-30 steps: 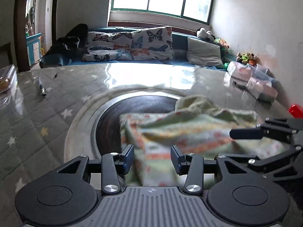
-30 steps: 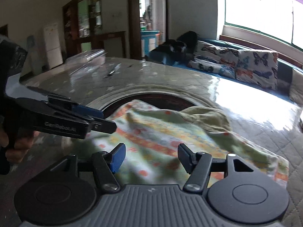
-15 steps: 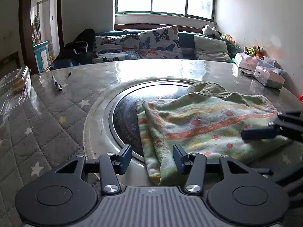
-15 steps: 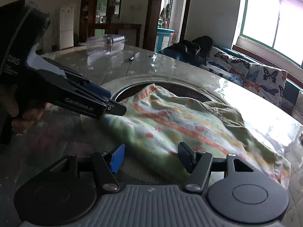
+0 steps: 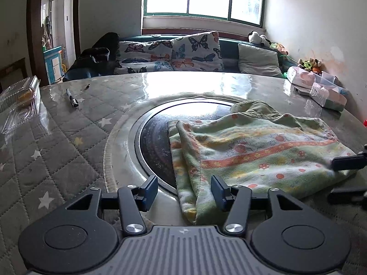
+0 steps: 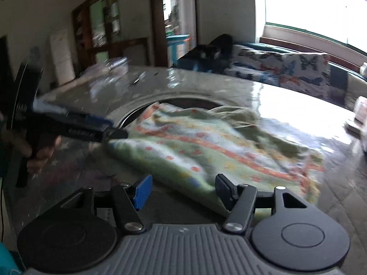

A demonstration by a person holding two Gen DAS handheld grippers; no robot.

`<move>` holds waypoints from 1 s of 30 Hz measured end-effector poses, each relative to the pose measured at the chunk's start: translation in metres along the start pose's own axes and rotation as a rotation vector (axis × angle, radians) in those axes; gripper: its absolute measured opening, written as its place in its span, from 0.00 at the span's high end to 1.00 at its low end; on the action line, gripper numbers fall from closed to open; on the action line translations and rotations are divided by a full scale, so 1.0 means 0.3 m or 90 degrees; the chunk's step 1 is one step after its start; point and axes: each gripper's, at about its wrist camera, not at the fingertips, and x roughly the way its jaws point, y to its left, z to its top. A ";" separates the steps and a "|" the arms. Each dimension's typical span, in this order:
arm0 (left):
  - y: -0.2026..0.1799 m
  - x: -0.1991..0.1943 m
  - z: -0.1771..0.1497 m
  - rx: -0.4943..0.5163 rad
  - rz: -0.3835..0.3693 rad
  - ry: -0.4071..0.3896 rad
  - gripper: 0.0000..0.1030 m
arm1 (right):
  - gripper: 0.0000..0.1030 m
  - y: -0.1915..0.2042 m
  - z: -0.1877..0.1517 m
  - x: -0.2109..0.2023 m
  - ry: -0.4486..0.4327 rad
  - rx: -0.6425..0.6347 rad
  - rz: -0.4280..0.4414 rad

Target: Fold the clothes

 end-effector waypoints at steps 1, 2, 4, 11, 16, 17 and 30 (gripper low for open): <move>0.001 0.000 -0.001 -0.001 0.000 0.000 0.46 | 0.39 -0.015 -0.003 -0.009 -0.003 0.013 -0.009; 0.001 0.001 -0.001 -0.001 0.000 0.000 0.46 | 0.39 -0.032 -0.008 -0.016 -0.003 0.026 -0.018; 0.001 0.001 -0.001 0.000 0.000 0.000 0.46 | 0.39 -0.075 -0.032 -0.019 0.011 0.055 -0.039; 0.003 -0.001 0.000 0.001 0.000 0.001 0.46 | 0.40 -0.160 -0.065 -0.058 0.011 0.103 -0.058; 0.002 -0.002 -0.002 0.002 0.002 0.000 0.44 | 0.40 -0.186 -0.075 -0.066 0.015 0.112 -0.062; 0.003 -0.002 -0.002 0.002 0.003 0.001 0.43 | 0.40 -0.184 -0.069 -0.068 0.016 0.108 -0.065; 0.014 -0.005 -0.001 -0.007 0.005 0.003 0.35 | 0.41 -0.228 0.015 -0.017 0.017 0.115 -0.061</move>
